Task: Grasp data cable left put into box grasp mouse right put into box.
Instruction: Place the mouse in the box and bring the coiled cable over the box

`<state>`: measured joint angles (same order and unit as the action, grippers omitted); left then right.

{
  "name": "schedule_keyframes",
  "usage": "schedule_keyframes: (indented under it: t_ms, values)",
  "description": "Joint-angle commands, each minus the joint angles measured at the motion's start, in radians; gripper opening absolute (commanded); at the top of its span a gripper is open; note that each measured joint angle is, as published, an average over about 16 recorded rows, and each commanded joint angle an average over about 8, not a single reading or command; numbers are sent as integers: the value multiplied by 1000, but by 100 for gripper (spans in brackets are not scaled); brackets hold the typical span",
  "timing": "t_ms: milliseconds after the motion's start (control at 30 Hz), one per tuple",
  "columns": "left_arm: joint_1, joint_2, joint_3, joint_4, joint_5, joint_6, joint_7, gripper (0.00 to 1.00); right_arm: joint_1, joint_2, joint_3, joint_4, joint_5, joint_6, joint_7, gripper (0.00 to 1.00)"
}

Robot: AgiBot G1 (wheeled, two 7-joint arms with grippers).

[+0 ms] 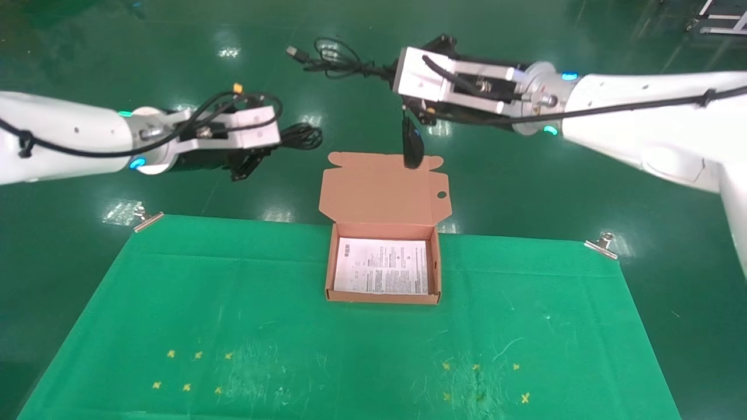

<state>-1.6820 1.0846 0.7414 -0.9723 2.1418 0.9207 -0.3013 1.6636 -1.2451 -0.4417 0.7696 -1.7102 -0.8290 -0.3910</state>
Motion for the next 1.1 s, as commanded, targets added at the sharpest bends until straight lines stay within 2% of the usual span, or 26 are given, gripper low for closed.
schedule_keyframes:
  t_ms: [33,433,667,1100]
  values:
    - [6,-7,1,-1,1,5,-3,0,-10,3,0,2,3,-3,-1,0]
    - [33,-48,36,-62,170,77,-163,0,-67,-56,-27,-97,-9,10,-18,0]
    - [59,-85,42,-140,229,134,-253,0,-95,-94,-44,-172,6,18,-44,0]
    - [77,-102,44,-205,261,163,-306,0,-169,-120,-154,-240,164,76,-34,0]
